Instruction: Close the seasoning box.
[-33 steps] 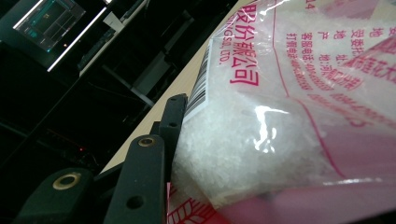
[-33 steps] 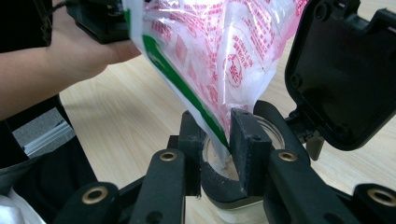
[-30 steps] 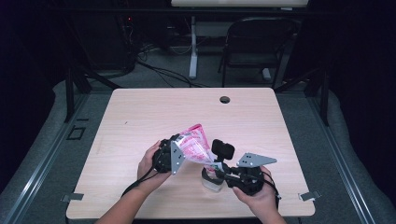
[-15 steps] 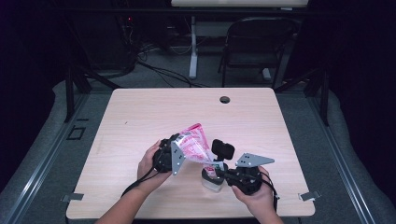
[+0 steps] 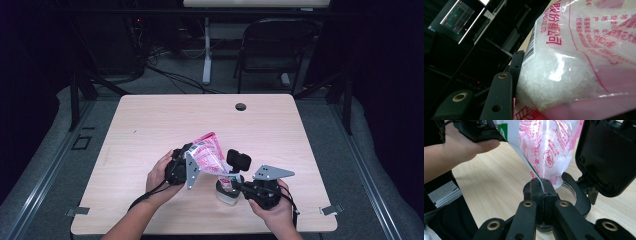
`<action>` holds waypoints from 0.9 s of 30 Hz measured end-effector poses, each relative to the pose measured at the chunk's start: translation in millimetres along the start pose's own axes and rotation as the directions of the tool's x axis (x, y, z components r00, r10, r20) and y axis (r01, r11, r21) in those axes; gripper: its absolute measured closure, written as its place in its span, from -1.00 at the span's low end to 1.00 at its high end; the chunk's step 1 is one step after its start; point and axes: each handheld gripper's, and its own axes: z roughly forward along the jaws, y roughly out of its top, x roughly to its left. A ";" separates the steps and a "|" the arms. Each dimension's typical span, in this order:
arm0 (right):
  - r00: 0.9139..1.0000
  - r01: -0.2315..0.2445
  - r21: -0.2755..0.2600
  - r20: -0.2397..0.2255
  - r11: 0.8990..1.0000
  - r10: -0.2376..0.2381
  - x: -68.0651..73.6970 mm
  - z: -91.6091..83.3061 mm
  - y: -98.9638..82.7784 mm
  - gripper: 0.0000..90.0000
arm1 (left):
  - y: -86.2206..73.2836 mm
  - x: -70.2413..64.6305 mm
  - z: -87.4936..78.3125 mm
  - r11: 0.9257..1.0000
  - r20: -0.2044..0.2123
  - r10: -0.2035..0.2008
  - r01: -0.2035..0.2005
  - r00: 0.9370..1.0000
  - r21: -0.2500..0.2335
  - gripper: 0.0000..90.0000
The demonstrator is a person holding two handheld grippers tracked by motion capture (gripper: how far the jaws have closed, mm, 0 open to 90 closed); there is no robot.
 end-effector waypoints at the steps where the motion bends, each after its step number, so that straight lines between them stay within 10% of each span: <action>1: 1.000 0.001 0.000 0.001 1.000 -0.001 -0.1 -0.2 -0.1 1.00 | 0.1 0.2 0.1 1.000 0.000 0.013 -0.013 1.000 0.003 0.46; 27: 1.000 -0.002 -0.005 0.022 1.000 0.003 -2.1 -0.7 -4.1 1.00 | 3.2 -5.9 -2.4 0.981 -0.052 0.193 -0.192 0.980 0.024 0.50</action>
